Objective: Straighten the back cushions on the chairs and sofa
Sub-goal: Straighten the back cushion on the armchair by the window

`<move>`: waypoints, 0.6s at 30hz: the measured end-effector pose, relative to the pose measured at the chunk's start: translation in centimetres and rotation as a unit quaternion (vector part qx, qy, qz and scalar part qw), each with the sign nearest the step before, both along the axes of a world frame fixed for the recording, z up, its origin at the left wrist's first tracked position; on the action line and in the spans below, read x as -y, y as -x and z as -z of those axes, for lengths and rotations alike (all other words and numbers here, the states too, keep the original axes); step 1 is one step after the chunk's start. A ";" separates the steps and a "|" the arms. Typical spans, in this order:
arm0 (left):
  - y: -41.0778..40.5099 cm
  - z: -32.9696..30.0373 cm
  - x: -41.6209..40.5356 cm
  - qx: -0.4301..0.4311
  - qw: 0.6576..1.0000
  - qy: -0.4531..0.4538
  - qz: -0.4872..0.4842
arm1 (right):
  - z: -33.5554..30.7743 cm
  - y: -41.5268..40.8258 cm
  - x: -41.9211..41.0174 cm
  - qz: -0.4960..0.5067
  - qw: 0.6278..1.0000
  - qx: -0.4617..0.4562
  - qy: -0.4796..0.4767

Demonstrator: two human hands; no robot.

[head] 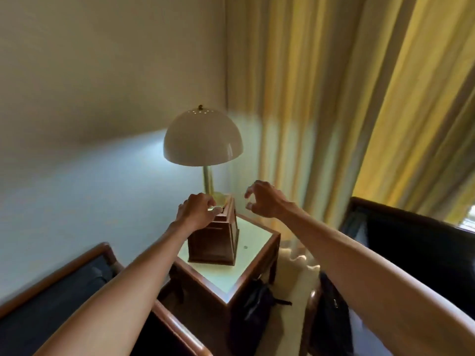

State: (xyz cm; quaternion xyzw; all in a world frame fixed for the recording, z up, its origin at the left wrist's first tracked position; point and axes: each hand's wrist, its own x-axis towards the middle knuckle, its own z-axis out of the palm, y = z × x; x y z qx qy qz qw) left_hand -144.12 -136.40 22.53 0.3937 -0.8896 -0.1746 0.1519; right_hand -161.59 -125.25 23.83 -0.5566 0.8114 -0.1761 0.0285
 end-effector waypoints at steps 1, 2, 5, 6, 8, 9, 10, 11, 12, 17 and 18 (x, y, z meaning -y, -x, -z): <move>3.2 0.1 -1.5 0.000 1.000 -0.006 0.020 | 0.3 2.9 -2.3 0.021 1.000 0.001 -0.003; 6.5 0.4 -2.9 -0.003 0.999 -0.010 0.043 | 0.7 5.9 -4.6 0.044 0.999 0.004 -0.008; 16.4 1.7 -7.4 -0.012 0.995 -0.047 0.090 | 2.3 14.8 -11.6 0.110 0.993 0.016 -0.035; 20.2 2.7 -9.2 -0.015 0.992 -0.055 0.111 | 3.0 18.0 -14.3 0.137 0.989 0.022 -0.050; 25.0 4.2 -12.3 -0.010 0.988 -0.067 0.137 | 4.4 22.2 -18.6 0.178 0.981 0.035 -0.066; 27.2 4.9 -14.2 0.001 0.986 -0.070 0.148 | 5.2 24.1 -20.7 0.194 0.977 0.042 -0.072; 29.0 5.7 -15.9 0.013 0.984 -0.071 0.161 | 6.1 25.8 -22.6 0.205 0.974 0.053 -0.080; 30.5 6.6 -17.3 0.027 0.982 -0.078 0.169 | 7.1 27.1 -24.1 0.211 0.972 0.061 -0.087; 31.9 7.6 -18.5 0.036 0.979 -0.086 0.179 | 8.2 28.3 -25.3 0.219 0.969 0.069 -0.094; 36.8 12.5 -21.1 0.085 0.974 -0.109 0.179 | 13.3 32.6 -28.1 0.218 0.964 0.092 -0.121; 37.3 13.7 -21.3 0.094 0.975 -0.104 0.170 | 14.5 33.4 -28.1 0.214 0.963 0.097 -0.130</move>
